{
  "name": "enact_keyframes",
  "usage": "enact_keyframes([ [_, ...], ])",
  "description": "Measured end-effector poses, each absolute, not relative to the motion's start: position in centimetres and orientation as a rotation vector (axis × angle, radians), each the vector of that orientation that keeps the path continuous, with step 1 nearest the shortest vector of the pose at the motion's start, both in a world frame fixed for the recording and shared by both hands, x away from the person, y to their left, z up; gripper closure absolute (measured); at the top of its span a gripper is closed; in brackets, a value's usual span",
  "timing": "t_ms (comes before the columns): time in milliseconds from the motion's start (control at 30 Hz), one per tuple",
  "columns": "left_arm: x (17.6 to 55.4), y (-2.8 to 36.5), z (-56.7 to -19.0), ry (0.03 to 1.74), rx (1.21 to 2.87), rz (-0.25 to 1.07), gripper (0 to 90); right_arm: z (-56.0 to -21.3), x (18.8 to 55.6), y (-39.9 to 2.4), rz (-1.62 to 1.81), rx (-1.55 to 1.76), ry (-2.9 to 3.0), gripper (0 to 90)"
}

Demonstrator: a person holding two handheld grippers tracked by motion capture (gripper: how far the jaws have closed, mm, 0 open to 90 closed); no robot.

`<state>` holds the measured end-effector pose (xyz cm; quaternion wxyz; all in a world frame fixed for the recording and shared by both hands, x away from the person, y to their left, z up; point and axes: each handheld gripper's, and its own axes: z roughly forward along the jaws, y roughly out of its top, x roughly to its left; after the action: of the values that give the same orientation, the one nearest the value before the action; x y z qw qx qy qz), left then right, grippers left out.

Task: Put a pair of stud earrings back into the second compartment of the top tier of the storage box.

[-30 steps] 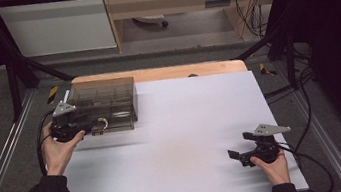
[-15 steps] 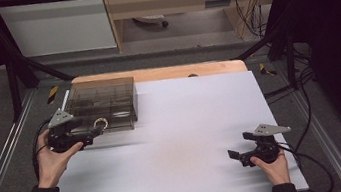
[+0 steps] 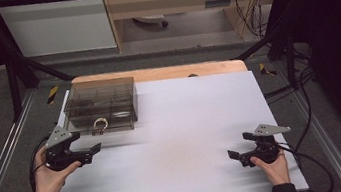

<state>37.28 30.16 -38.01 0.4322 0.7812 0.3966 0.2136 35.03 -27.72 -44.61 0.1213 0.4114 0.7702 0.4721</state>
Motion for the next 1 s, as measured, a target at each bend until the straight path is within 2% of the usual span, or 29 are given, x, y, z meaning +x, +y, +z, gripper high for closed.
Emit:
enact_keyframes([
  [500, 36.1, 29.9, -42.1, 0.959, 1.972, 0.526, 9.3, -44.7, 35.1, -27.6, 1.370, 1.202, 2.258, 0.6],
  [1000, 36.2, 30.5, -44.4, 0.952, 1.995, 0.514, 9.4, -44.8, 35.1, -27.5, 1.358, 1.204, 2.268, 0.6],
])
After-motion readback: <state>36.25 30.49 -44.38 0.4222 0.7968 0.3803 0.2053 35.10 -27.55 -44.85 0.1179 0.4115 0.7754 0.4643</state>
